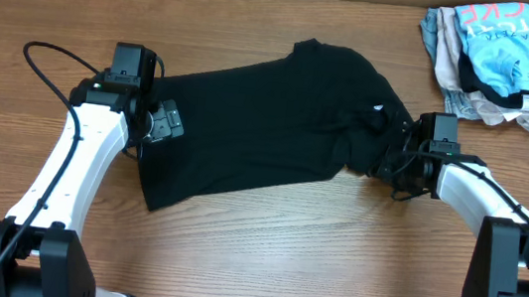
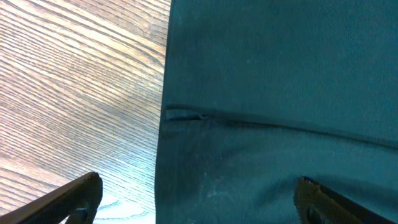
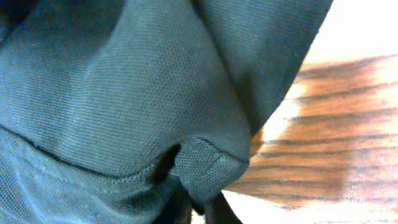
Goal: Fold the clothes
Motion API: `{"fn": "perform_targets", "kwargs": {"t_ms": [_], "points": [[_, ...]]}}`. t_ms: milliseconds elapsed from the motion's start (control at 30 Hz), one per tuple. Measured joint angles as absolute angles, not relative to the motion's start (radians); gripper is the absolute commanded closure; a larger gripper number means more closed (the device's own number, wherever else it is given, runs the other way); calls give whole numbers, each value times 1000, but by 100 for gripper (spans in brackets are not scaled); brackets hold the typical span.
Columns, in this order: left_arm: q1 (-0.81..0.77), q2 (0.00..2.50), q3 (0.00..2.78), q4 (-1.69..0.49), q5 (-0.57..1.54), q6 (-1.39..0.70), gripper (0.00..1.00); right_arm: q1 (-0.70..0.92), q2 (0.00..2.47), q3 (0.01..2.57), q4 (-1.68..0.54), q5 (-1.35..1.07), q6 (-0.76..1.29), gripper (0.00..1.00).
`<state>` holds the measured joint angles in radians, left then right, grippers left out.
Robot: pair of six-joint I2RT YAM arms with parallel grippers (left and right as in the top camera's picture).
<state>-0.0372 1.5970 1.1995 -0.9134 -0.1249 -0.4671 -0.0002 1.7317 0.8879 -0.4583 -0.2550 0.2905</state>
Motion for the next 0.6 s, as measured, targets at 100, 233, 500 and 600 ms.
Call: {"fn": "perform_targets", "kwargs": {"t_ms": [100,233,500,600], "points": [[-37,1597,1200,-913,-125,-467,0,2,1731,886,-456,-263,288,61],[-37,1597,1200,-913,-125,-467,0,21,1731,886,-448,-268,287,61],[-37,1597,1200,-913,-125,-467,0,106,1731,886,-437,-237,288,69],[-37,1597,1200,-913,-125,-467,0,112,1739,886,-439,-229,290,81]]}}
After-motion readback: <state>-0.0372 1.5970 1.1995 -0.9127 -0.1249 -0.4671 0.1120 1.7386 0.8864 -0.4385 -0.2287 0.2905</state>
